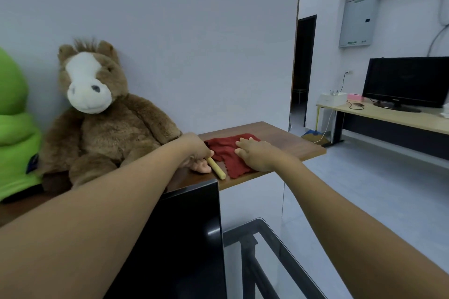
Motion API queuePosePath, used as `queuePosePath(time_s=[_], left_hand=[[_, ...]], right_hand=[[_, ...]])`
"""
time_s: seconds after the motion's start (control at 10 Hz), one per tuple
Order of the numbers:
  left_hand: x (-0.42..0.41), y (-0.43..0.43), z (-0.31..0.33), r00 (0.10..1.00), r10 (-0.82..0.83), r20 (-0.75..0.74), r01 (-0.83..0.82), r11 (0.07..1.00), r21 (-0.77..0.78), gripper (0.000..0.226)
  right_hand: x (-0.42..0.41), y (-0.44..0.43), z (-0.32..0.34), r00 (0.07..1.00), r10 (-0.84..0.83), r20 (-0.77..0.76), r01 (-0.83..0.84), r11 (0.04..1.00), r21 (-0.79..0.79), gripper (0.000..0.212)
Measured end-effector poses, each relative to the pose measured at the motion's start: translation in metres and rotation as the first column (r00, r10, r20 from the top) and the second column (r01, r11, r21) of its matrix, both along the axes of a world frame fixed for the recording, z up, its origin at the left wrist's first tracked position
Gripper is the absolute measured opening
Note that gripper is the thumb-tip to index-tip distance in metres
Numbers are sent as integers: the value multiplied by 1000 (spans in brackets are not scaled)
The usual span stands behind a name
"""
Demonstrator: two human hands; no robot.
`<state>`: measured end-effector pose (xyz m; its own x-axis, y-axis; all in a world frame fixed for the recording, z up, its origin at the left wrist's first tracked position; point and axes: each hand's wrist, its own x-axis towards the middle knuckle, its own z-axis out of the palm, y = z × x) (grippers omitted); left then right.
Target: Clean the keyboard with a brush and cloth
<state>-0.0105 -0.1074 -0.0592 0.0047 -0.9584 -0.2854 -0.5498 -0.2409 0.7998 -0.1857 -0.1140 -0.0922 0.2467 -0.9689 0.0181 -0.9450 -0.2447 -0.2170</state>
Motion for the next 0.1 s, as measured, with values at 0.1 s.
queuePosePath(time_s=[0.1], left_hand=[[0,6,3,1000,2,7,-2,999,-32,25]], right_hand=[[-4,1,4,992,-20,123,25,999,-40,52]])
